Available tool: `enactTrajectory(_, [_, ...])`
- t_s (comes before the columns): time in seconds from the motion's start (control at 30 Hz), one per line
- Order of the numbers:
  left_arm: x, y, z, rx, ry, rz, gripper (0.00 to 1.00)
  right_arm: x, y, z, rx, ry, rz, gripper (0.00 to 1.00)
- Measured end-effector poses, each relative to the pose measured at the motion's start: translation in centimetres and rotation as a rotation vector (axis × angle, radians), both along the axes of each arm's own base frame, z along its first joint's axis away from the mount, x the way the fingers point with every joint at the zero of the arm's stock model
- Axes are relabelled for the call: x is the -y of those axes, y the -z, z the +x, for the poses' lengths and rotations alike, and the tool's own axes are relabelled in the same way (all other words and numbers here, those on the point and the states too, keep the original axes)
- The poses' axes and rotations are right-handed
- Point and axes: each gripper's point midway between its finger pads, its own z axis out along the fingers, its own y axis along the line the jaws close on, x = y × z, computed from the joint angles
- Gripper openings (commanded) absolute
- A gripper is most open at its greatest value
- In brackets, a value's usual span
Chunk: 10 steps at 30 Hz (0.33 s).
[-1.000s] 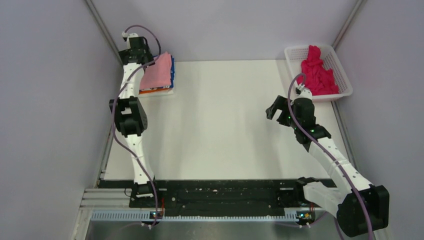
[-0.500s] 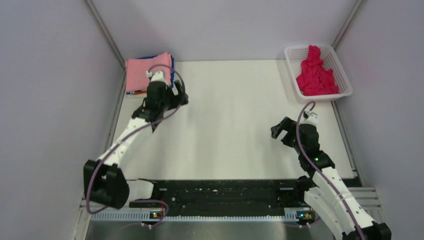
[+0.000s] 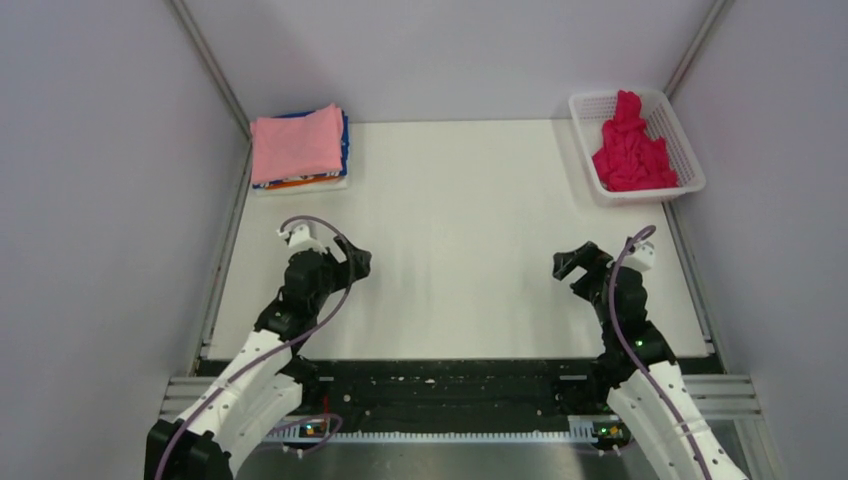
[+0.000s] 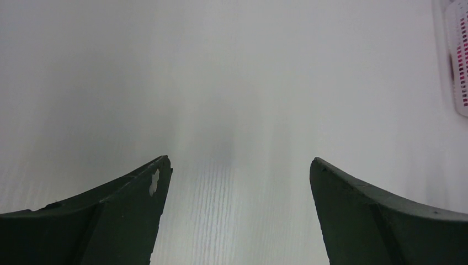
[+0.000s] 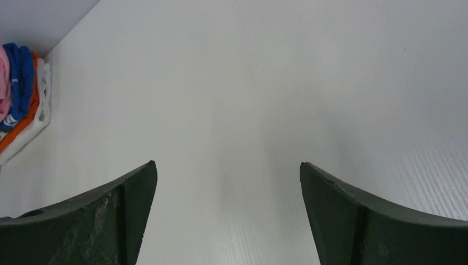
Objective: Fold and stack the t-shirts
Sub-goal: Reset both arms
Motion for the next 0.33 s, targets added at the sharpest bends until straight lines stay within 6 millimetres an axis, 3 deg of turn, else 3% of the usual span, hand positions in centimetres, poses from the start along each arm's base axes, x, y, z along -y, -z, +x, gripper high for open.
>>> enactTrajectory(0.17, [0.1,-0.7,0.4,0.024,-0.006,-0.017,0.99,0.2,0.4,0.2,0.005,0.014,-0.002,0.99])
enactTrajectory(0.33, [0.2,-0.1,0.6,0.006,-0.009,-0.014,0.99,0.4,1.9,0.1,-0.046,0.023,-0.018,0.99])
